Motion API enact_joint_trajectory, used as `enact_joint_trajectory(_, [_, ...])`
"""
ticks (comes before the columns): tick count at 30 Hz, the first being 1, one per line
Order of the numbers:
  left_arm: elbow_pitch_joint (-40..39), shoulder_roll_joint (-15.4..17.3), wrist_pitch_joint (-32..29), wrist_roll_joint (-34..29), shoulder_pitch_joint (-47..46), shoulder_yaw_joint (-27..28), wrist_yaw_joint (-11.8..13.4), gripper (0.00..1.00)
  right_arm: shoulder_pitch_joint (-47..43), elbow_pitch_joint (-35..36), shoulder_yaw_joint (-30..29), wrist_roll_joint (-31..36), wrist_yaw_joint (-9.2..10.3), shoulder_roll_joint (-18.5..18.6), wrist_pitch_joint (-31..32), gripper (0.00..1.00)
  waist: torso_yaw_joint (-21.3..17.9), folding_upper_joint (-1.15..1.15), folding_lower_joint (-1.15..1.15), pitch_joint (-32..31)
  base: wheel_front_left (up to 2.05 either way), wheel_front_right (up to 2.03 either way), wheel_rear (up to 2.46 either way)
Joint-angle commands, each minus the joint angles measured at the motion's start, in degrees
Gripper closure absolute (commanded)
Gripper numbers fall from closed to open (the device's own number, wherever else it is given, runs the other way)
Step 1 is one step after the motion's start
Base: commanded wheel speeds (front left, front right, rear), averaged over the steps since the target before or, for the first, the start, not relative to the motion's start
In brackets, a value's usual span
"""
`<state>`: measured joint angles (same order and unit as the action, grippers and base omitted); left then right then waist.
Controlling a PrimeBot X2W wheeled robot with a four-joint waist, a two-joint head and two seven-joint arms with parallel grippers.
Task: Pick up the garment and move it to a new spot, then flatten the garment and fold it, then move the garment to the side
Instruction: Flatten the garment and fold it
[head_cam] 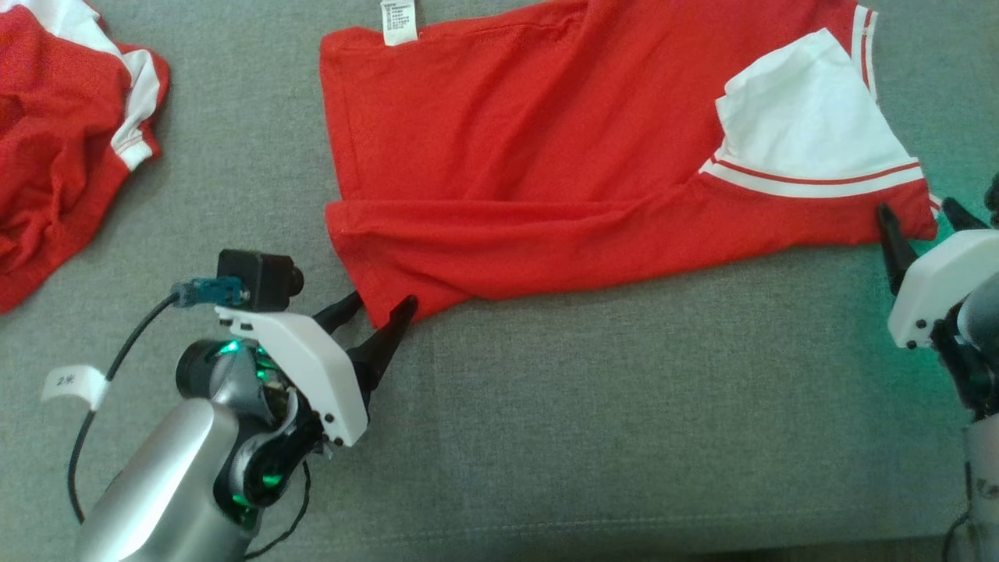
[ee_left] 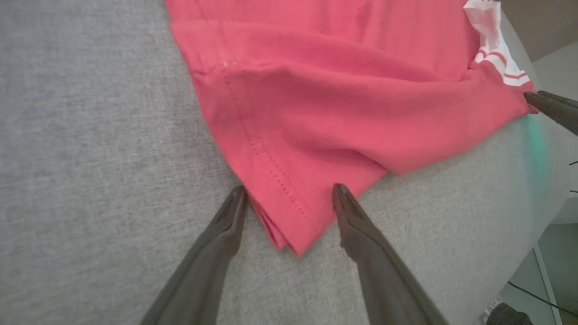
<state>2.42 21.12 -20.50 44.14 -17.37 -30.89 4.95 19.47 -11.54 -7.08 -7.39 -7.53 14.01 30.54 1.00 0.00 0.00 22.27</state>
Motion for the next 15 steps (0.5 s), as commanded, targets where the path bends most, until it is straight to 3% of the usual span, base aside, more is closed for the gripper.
enact_joint_trajectory(1, [-0.7,1.1,0.4,0.3,-2.0,1.7,-0.2,0.00,1.4,2.0,1.0,-0.5,0.04,1.3,0.2,0.00,-0.1,0.00,0.00,0.1,0.00,0.00,0.00])
enact_joint_trajectory(5, [0.0,0.8,0.6,0.4,-2.6,1.5,-0.6,0.00,1.4,2.1,1.4,-1.1,0.04,1.7,1.1,0.00,-0.2,0.00,0.00,0.5,0.00,0.00,0.00])
enact_joint_trajectory(6, [0.3,0.8,0.9,0.2,-3.1,1.5,-0.8,0.08,1.3,2.2,1.6,-1.5,0.04,2.0,1.6,0.00,-0.3,0.00,0.00,0.7,0.00,0.00,0.00])
enact_joint_trajectory(7, [0.4,0.8,1.1,0.1,-3.4,1.3,-1.2,0.56,1.3,2.2,1.7,-1.7,0.04,2.1,1.8,0.00,-0.3,0.00,0.00,0.8,0.00,0.00,0.00])
enact_joint_trajectory(8, [0.4,0.7,1.3,0.1,-3.6,1.2,-1.5,0.77,1.2,2.1,1.8,-1.9,0.04,2.2,2.2,0.13,-0.3,0.00,0.00,0.8,0.00,0.00,0.00])
enact_joint_trajectory(9, [0.4,0.7,1.3,0.1,-3.6,1.2,-1.5,0.77,1.2,2.1,1.8,-1.9,0.04,2.2,2.2,0.13,-0.3,0.00,0.00,0.8,0.00,0.00,0.00])
enact_joint_trajectory(10, [0.4,0.7,1.4,0.1,-3.8,1.2,-1.8,1.00,1.2,2.0,2.0,-2.3,0.04,2.3,2.5,0.48,-0.3,0.00,0.00,0.9,0.00,0.00,0.00])
enact_joint_trajectory(11, [0.3,0.8,1.5,0.0,-3.9,1.0,-2.1,1.00,1.3,1.8,1.9,-2.6,0.04,2.3,2.6,0.82,-0.4,0.00,0.00,0.9,0.00,0.00,0.00])
enact_joint_trajectory(12, [0.2,0.9,1.7,-0.1,-4.1,1.0,-2.4,1.00,1.5,1.5,2.0,-2.7,0.04,2.3,2.6,1.00,-0.4,0.00,0.00,0.8,0.00,0.00,0.00])
enact_joint_trajectory(15, [-1.9,3.2,1.1,0.2,-3.7,0.8,-4.4,1.00,2.1,0.2,2.1,-3.7,0.04,3.2,2.5,1.00,-0.3,0.00,0.00,0.0,0.00,0.00,0.00])
